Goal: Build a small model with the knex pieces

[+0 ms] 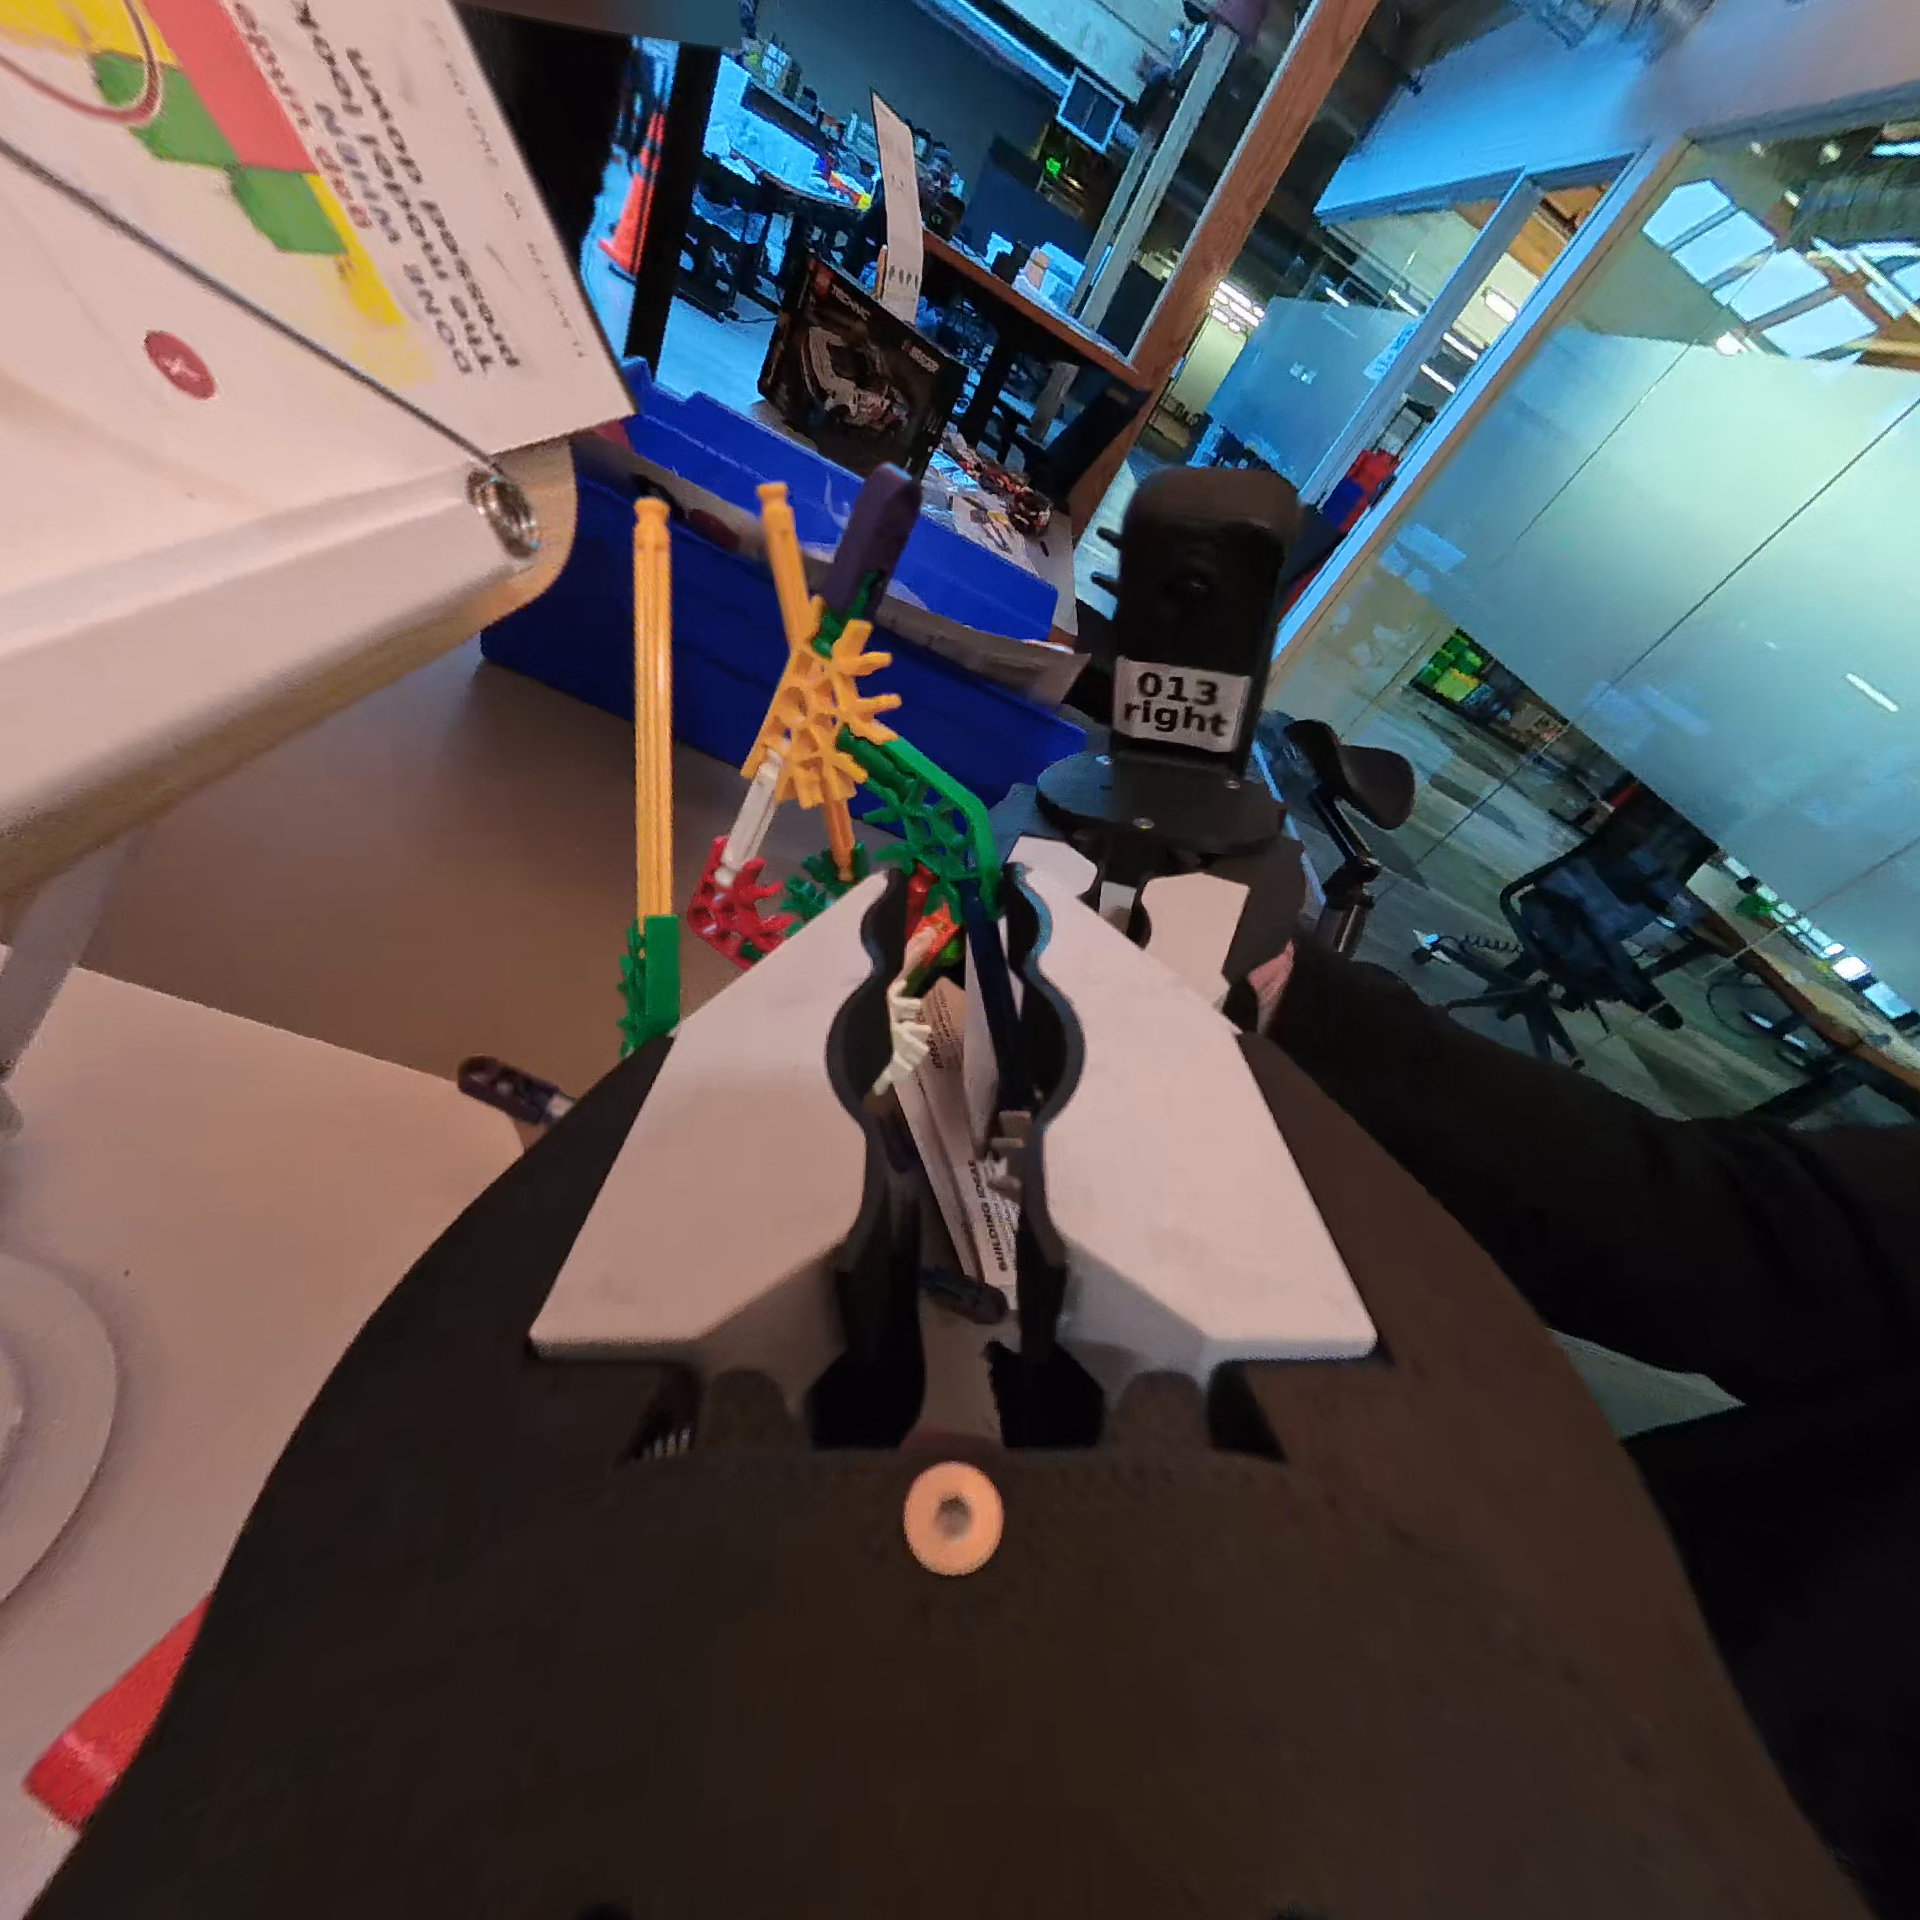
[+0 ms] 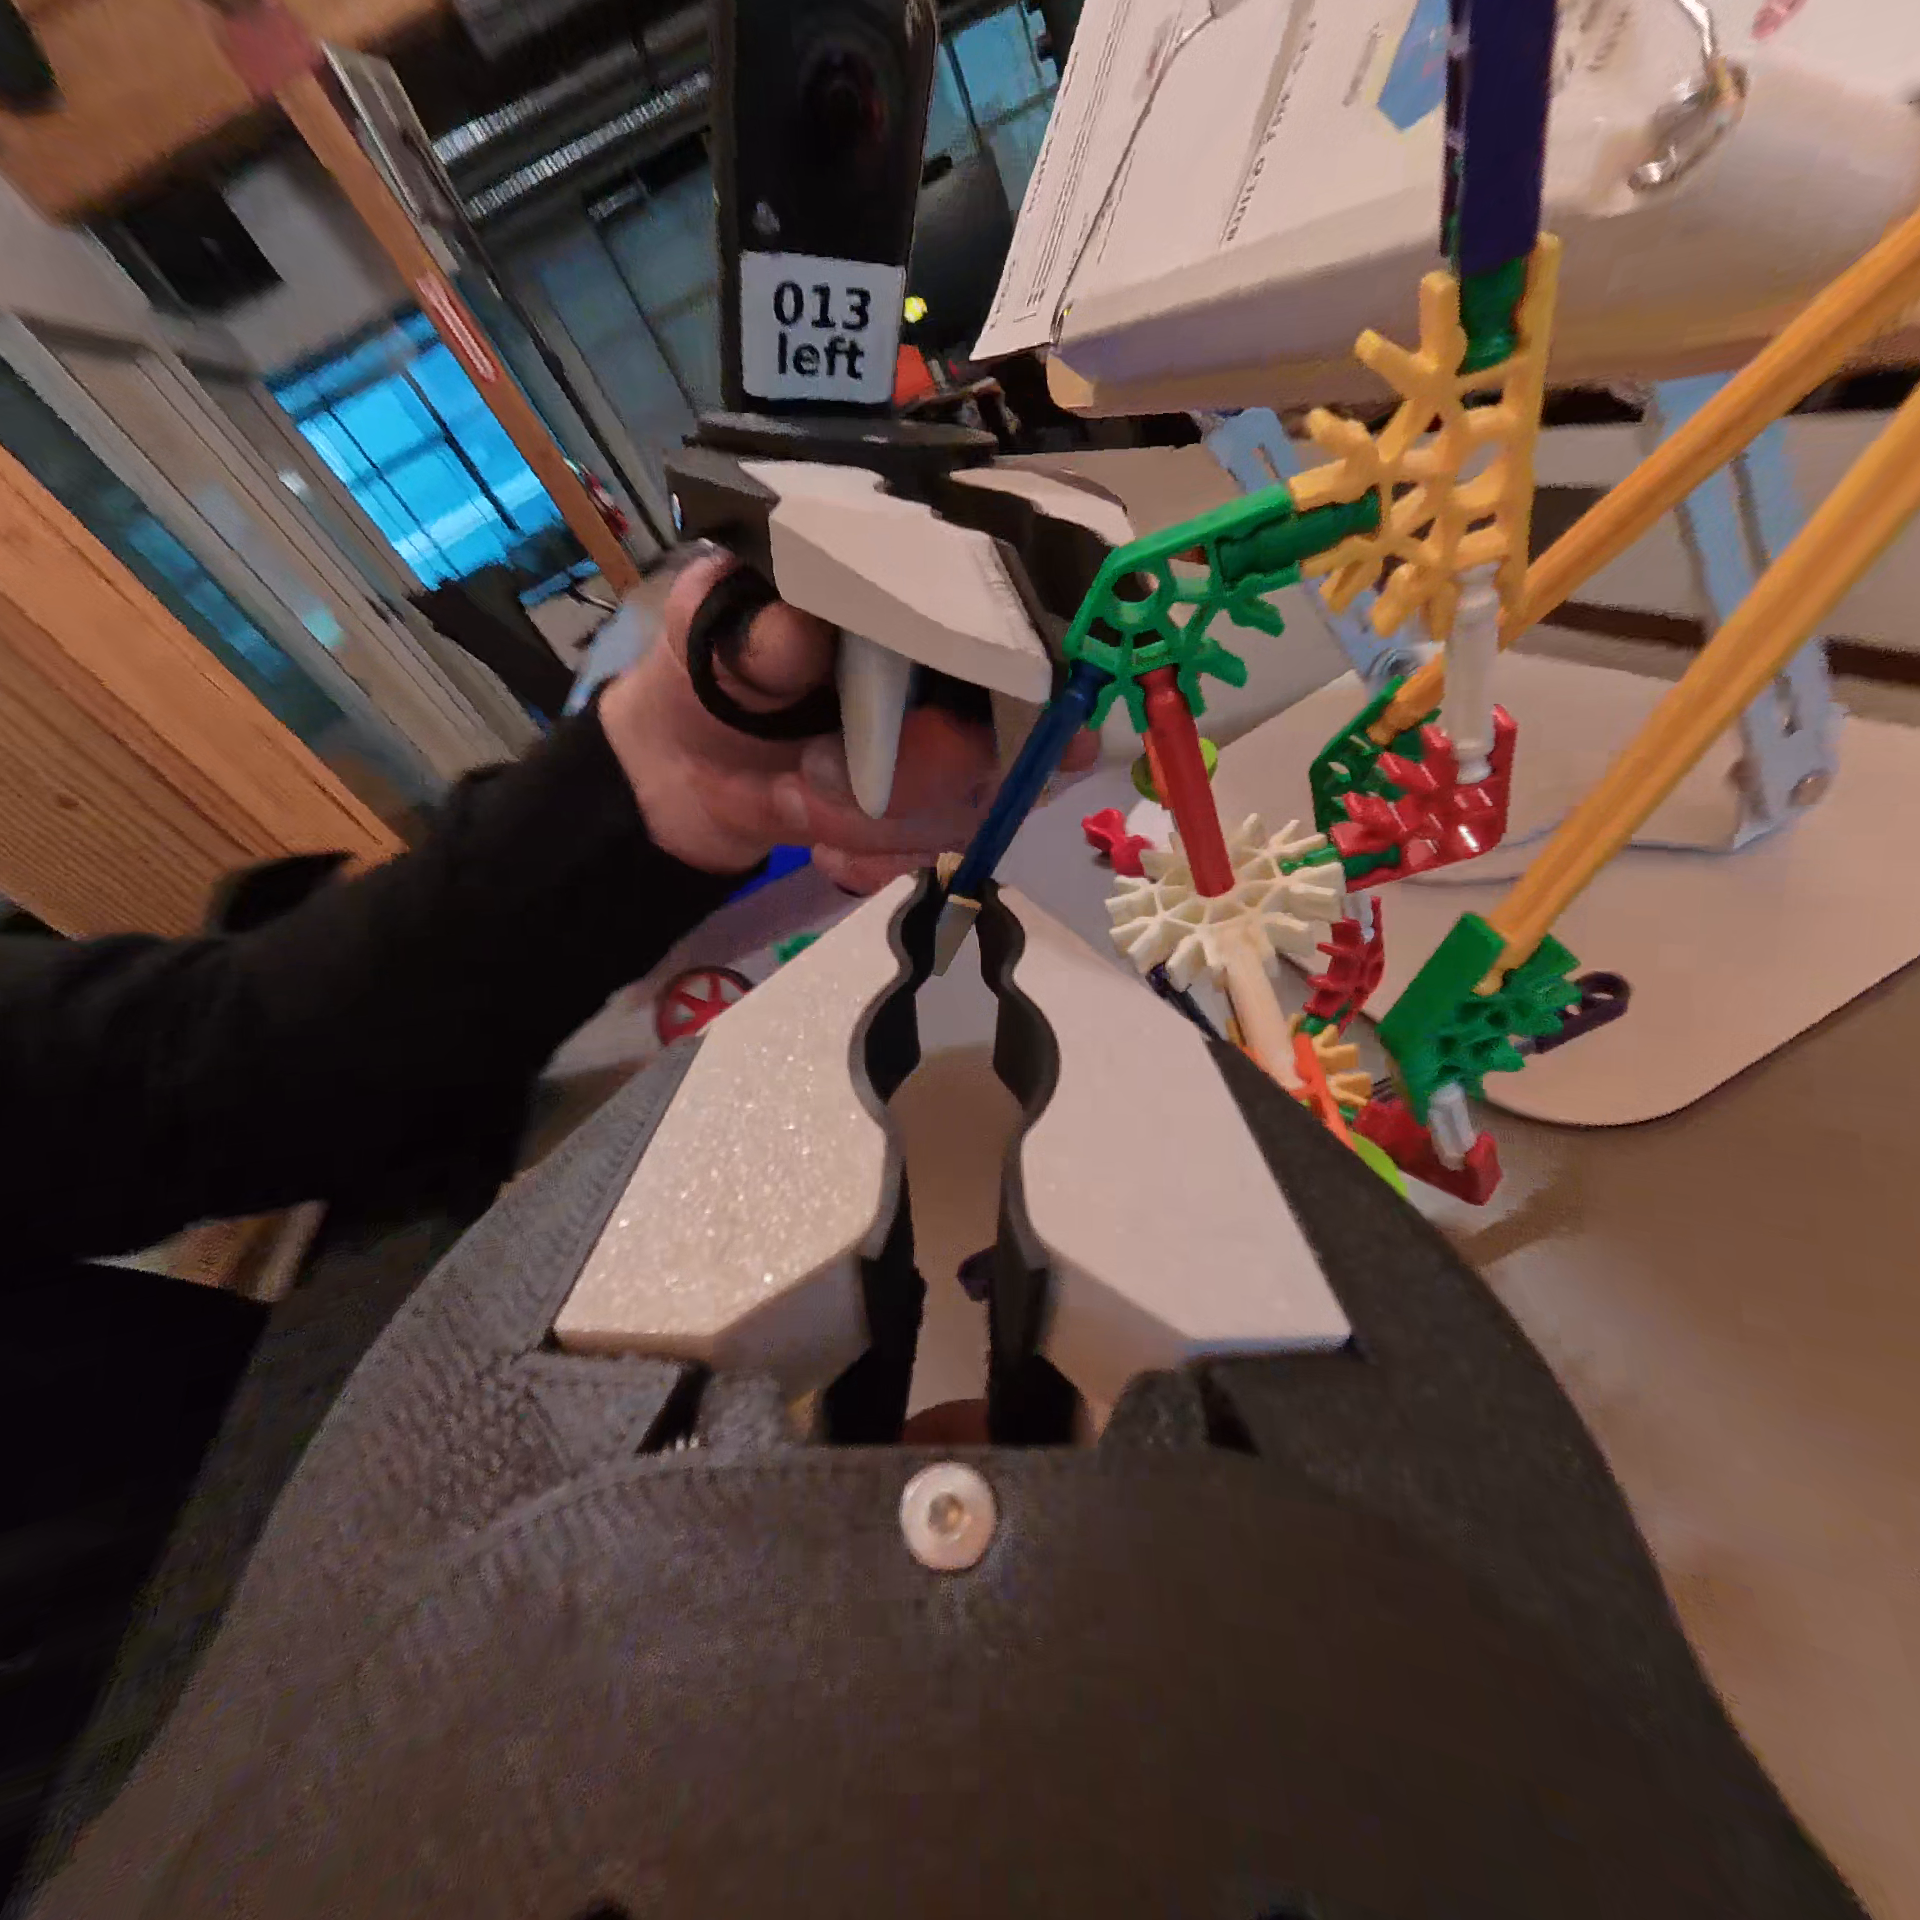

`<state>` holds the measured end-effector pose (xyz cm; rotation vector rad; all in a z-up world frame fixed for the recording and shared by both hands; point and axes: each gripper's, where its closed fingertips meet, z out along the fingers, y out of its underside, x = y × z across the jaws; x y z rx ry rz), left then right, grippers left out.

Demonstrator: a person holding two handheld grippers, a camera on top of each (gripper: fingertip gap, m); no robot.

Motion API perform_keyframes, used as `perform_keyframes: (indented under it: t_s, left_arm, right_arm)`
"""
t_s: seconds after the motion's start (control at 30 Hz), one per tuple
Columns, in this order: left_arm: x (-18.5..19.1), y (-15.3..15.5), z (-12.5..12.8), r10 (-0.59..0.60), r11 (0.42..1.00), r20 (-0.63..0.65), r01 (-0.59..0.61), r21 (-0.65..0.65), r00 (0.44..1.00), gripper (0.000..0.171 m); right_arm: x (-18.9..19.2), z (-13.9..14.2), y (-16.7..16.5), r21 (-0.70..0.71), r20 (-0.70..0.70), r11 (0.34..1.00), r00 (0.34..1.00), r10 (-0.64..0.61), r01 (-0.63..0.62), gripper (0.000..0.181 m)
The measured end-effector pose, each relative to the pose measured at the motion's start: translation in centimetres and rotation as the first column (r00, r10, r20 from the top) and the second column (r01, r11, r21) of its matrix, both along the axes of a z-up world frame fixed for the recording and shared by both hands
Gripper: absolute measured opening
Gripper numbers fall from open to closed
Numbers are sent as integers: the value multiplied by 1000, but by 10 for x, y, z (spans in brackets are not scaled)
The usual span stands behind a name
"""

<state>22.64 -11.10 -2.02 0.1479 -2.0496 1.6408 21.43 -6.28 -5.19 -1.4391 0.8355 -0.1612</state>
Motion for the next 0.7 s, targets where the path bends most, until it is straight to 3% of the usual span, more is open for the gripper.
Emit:
perform_keyframes:
  t_s: [0.07, 0.2, 0.33, 0.47, 0.6, 0.7]
  left_arm:
    - [-2, 2, 1, 2, 1000, 35, -2, 1, 999, 15]
    - [-8, 9, 0, 4, 1000, 67, -4, -2, 998, 15]
    - [-13, 26, 0, 1, 1000, 101, -4, 27, 995, 15]
    - [-15, 43, 15, 71, 997, 236, -78, 21, 969, 27]
    - [-9, 61, 3, 121, 972, 421, -193, 133, 899, 33]
    - [-13, 66, 4, 139, 971, 406, -206, 125, 903, 32]
  right_arm:
    - [1, -4, 0, -65, 27, 998, 999, -18, 20, 5]
    - [-8, -2, 9, -18, 12, 998, 998, 67, -67, 5]
    - [-20, -5, 19, -119, 44, 985, 991, 130, -124, 5]
    - [-28, -3, 25, -151, 62, 975, 983, 175, -164, 5]
    - [-35, -3, 34, -206, 76, 960, 975, 209, -190, 5]
    - [-36, -4, 42, -319, 125, 935, 971, 203, -154, 5]
